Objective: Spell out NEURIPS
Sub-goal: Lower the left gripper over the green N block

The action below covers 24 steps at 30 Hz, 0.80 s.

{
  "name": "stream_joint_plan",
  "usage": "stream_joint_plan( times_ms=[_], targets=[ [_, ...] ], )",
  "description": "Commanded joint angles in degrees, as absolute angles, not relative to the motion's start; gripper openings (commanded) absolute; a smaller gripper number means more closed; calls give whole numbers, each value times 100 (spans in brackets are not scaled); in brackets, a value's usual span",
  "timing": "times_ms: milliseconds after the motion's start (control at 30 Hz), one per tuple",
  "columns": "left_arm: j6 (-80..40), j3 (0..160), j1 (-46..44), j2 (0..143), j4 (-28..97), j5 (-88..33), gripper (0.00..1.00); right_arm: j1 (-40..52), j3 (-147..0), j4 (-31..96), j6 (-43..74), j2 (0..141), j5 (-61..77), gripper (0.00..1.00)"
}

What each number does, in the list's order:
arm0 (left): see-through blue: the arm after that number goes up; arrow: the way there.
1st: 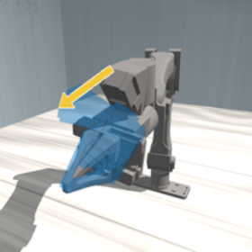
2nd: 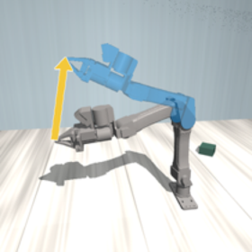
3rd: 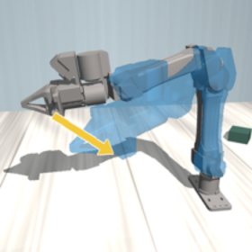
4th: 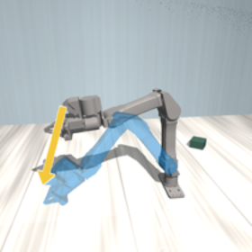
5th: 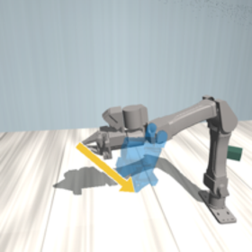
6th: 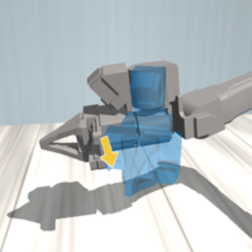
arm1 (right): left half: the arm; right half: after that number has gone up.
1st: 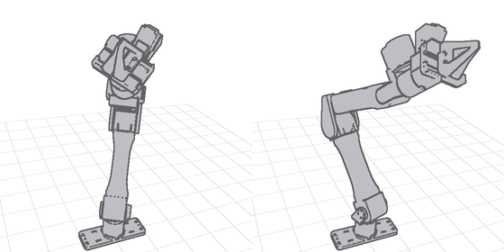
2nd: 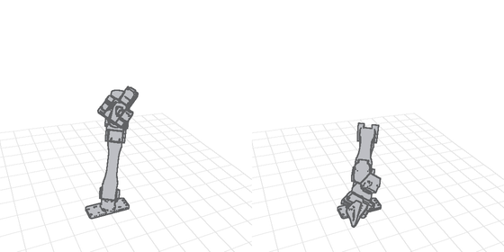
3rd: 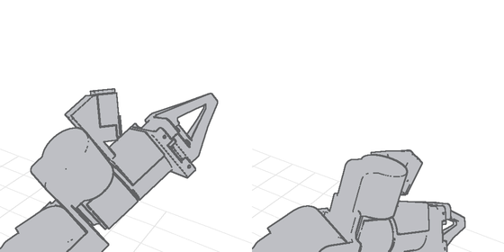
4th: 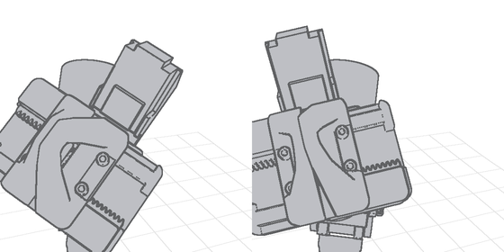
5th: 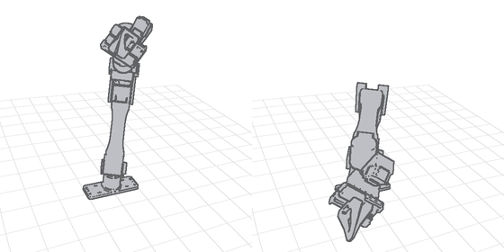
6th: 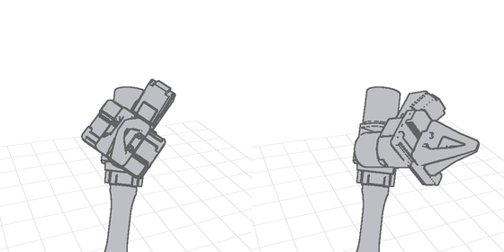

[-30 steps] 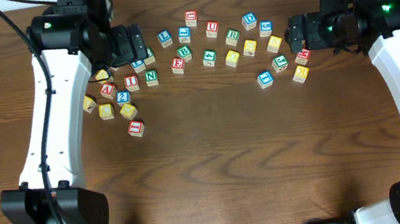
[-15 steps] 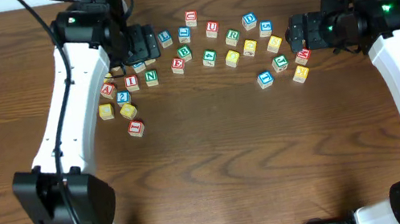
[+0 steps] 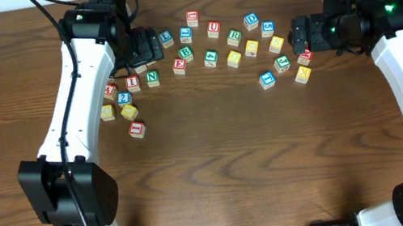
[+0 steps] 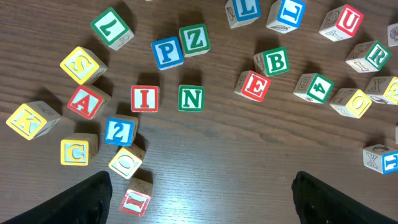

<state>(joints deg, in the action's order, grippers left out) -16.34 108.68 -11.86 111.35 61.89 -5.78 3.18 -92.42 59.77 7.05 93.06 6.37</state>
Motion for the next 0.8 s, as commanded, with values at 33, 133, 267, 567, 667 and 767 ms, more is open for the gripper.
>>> stream_joint_plan(
  times_ms=[33,133,267,567,667,767],
  targets=[
    [-1614,10993,-1210,11201,6200,-486,90,266,-9365,5986,768,9292,591,99],
    [-1487,10978,-1210,11201,6198,-486,87,266,-9365,5983,768,9292,593,99],
    [-1487,10940,-1212,11222,6178,-486,85,266,-9365,5983,768,9292,591,99],
    [-1490,10879,-1236,11480,5922,-489,83,266,-9365,5983,768,9292,593,99],
    [-1490,10879,-1236,11587,5900,-489,83,266,-9365,5986,768,9292,591,99],
    [-1487,10879,-1236,11649,5872,-486,83,266,-9365,5986,768,9292,591,99]
  ],
)
